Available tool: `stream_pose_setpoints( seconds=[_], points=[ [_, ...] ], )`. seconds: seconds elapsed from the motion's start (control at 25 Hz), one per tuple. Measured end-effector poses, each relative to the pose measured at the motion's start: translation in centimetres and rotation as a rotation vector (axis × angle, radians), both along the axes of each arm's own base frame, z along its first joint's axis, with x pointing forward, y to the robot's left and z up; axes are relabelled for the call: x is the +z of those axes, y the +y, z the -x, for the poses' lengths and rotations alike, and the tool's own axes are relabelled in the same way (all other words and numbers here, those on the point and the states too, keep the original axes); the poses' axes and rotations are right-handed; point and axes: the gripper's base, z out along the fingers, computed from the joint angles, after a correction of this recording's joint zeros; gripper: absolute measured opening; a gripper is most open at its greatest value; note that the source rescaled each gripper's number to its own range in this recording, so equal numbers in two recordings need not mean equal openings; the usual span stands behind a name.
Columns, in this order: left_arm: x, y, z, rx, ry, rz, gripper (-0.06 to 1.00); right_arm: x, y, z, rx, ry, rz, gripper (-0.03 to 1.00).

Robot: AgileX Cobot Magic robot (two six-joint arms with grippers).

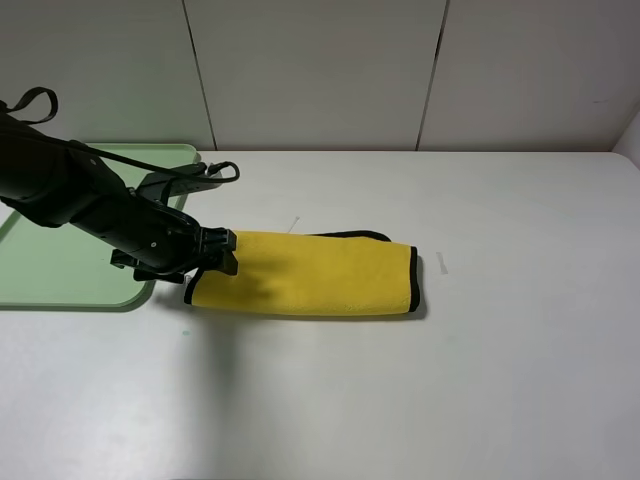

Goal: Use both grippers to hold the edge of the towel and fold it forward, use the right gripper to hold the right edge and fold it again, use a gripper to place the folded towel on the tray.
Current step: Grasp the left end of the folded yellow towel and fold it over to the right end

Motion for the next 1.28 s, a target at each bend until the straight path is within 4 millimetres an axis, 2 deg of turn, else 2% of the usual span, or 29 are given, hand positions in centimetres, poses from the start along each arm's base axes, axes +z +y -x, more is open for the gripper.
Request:
stream_pose_setpoints(
  seconds=[0.36, 0.84, 0.96, 1.16, 1.28],
  points=[
    [-0.1, 0.0, -0.1, 0.0, 0.003, -0.001, 0.77, 0.0, 0.0, 0.0, 0.0, 0.0, 0.0, 1.0],
    [-1.5, -0.2, -0.9, -0.002, 0.015, -0.021, 0.75, 0.0, 0.0, 0.0, 0.0, 0.0, 0.0, 1.0],
    [-1.6, -0.2, -0.9, -0.001, 0.01, -0.024, 0.69, 0.0, 0.0, 0.0, 0.0, 0.0, 0.0, 1.0],
    [-1.7, 0.0, -1.1, 0.006, -0.002, -0.033, 0.49, 0.0, 0.0, 0.0, 0.0, 0.0, 0.0, 1.0],
    [-1.8, 0.0, -1.1, 0.008, -0.002, -0.035, 0.42, 0.0, 0.0, 0.0, 0.0, 0.0, 0.0, 1.0]
  ],
)
